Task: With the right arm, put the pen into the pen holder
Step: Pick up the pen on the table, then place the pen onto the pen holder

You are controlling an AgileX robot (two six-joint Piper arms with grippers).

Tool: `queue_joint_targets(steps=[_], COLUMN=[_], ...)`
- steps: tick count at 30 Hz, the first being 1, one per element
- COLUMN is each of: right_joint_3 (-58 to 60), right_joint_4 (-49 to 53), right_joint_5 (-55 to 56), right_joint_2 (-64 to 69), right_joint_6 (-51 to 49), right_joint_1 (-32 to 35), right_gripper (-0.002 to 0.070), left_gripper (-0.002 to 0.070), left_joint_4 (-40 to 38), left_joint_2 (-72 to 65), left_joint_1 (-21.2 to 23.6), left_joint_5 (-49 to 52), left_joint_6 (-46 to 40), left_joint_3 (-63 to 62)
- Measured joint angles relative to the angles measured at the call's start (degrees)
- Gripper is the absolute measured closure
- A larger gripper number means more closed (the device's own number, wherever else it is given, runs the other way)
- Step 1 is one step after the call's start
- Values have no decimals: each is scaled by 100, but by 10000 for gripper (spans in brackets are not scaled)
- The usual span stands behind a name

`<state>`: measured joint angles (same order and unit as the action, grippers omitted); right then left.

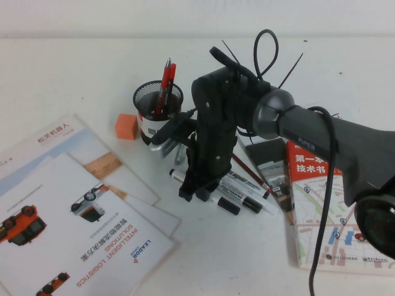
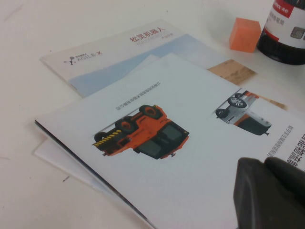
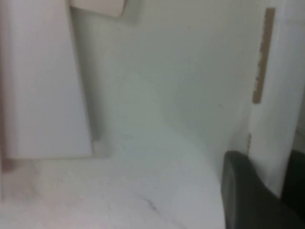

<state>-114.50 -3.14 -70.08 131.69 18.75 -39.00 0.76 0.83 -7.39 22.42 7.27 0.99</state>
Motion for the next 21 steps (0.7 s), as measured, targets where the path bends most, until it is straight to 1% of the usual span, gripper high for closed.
queue_joint_targets(steps=[6,9,12,17,20,21], right_joint_3=[92,494,1324,3258,4296,4494], right_joint_4=[-461,-658,-806,-870,-582,-431], right_joint_5=[69,750,2110,5052,7123,7613], right_joint_2=[-102,-522,-1184,-2411,-2897,-2964], right_joint_6=[0,-72,-266,-804,-1485,-1721], right_joint_1=[53,52,11,-6,-6,-6], right_gripper=[551,551,551,551,551,551], left_gripper=[677,677,677,677,677,678], left_joint_4=[0,0,0,0,0,0], left_joint_2=[0,0,0,0,0,0], left_joint_1=[0,0,0,0,0,0], left_joint_5=[0,0,0,0,0,0], left_joint_6=[0,0,0,0,0,0], left_joint_3=[0,0,0,0,0,0])
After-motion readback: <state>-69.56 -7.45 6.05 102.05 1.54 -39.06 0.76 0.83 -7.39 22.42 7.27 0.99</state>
